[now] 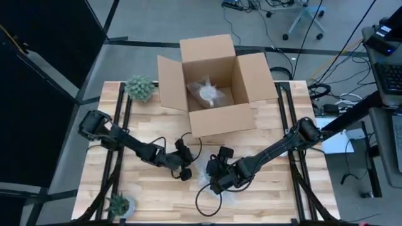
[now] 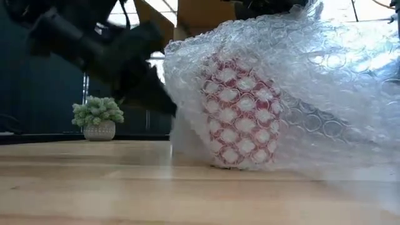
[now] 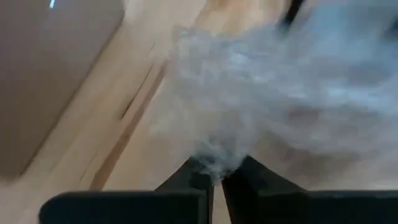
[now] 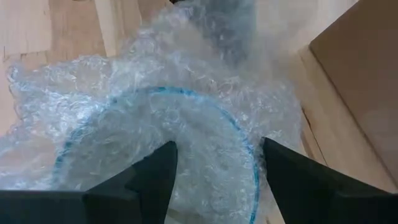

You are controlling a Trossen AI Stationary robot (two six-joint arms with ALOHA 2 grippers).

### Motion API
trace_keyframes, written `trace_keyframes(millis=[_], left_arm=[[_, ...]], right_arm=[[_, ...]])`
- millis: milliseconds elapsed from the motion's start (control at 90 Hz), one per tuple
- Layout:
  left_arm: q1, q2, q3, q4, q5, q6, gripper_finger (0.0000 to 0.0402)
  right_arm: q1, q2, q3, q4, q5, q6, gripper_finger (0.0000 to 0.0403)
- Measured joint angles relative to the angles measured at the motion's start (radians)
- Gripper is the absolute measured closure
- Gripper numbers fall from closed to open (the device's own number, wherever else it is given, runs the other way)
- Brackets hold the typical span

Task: Wrap mug
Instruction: Wrap the red mug with bubble wrap

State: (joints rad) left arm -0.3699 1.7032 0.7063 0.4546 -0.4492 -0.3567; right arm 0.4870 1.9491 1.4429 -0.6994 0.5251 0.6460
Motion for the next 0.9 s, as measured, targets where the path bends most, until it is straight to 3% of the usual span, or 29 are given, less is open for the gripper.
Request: trace_keyframes(millis=[222, 556, 900], left_arm=[[-0.046, -0.02, 0.072, 0.083, 0.064, 0.116, 0.0391], [-0.045, 0.142, 0.212, 0.118, 0.197, 0.13, 0.0391], [-0.044, 0.208, 0.239, 0.096, 0.21, 0.127, 0.0391]], right_arm=[[0.0, 0.0, 0.0, 0.001, 0.001, 0.0, 0.0184], [0.002, 0.0, 0.0, 0.003, 0.002, -0.013, 0.0184], [0.024, -0.07, -0.006, -0.041, -0.048, -0.029, 0.0184]])
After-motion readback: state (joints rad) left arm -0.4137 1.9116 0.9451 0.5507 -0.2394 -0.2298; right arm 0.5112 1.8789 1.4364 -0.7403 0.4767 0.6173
